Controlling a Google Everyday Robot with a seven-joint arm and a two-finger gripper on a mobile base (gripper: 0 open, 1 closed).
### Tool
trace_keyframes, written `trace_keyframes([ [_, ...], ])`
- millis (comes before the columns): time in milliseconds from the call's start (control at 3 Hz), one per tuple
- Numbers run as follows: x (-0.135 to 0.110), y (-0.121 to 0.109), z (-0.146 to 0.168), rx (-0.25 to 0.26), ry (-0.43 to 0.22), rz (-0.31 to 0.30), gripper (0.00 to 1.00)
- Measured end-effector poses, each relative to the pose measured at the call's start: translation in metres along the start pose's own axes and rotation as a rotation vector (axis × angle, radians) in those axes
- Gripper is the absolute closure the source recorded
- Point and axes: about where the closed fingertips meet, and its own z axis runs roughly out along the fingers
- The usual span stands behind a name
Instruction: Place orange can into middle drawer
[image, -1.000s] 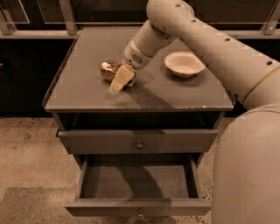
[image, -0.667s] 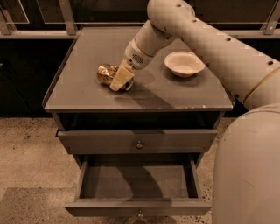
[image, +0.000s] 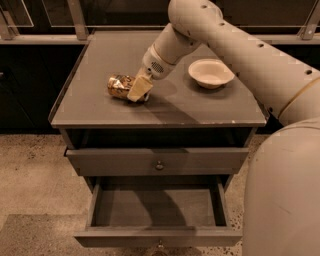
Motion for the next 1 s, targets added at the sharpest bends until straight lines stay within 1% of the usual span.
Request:
trace_keyframes([
  [333, 0.0, 0.0, 0.0, 0.0, 0.0, 0.0, 1.0],
  [667, 0.011, 0.016, -0.009, -0.059, -0.044, 0.013, 1.0],
  [1000, 0.026, 0.034, -0.037, -0.055, -0.088, 0.062, 1.0],
])
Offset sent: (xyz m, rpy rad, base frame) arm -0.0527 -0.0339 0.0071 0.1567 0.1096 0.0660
